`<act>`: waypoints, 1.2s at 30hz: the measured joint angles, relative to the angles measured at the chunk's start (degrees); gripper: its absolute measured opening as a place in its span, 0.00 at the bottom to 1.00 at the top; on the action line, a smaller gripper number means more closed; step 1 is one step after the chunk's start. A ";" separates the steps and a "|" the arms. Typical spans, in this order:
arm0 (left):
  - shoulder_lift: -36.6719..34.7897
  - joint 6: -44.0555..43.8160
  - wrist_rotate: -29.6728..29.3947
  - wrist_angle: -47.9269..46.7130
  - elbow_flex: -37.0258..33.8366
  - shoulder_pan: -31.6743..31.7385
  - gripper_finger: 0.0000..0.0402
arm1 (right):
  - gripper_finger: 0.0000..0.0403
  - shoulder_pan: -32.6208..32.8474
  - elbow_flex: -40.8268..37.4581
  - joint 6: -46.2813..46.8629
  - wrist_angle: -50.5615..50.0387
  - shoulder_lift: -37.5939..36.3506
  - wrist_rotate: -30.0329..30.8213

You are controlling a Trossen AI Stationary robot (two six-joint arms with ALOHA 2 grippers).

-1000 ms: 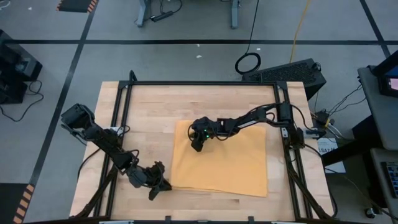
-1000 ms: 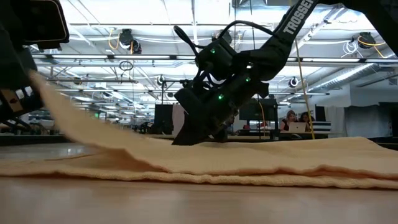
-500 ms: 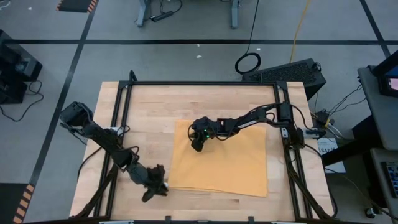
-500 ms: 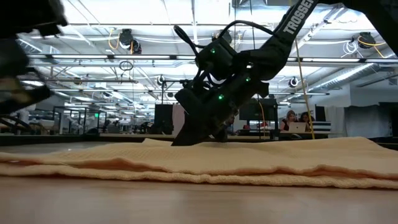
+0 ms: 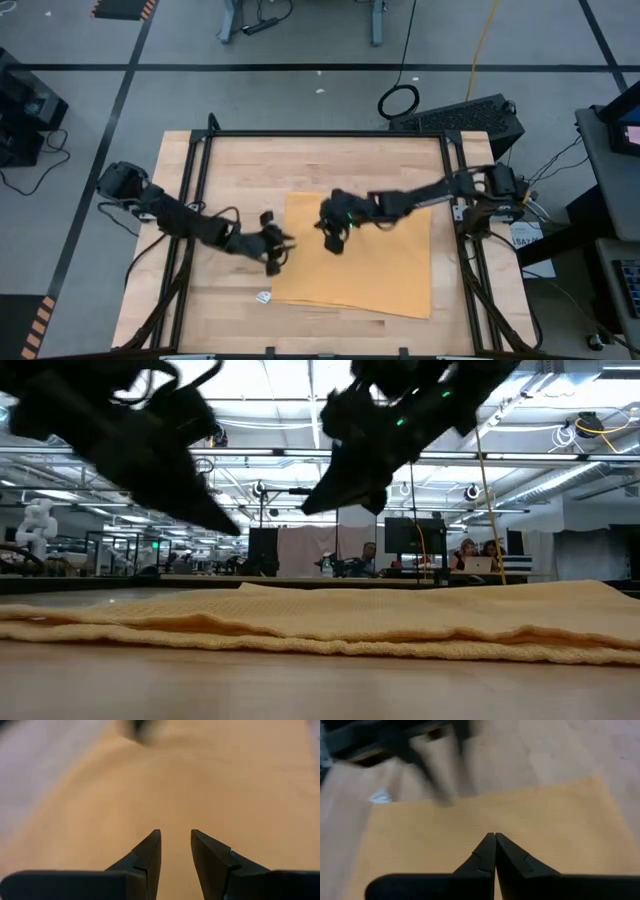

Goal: Roll towel
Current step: Fold the yellow towel in

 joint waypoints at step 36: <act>-2.50 9.78 21.43 -11.24 0.46 28.26 0.28 | 0.00 16.35 -6.36 -2.37 28.98 10.95 27.09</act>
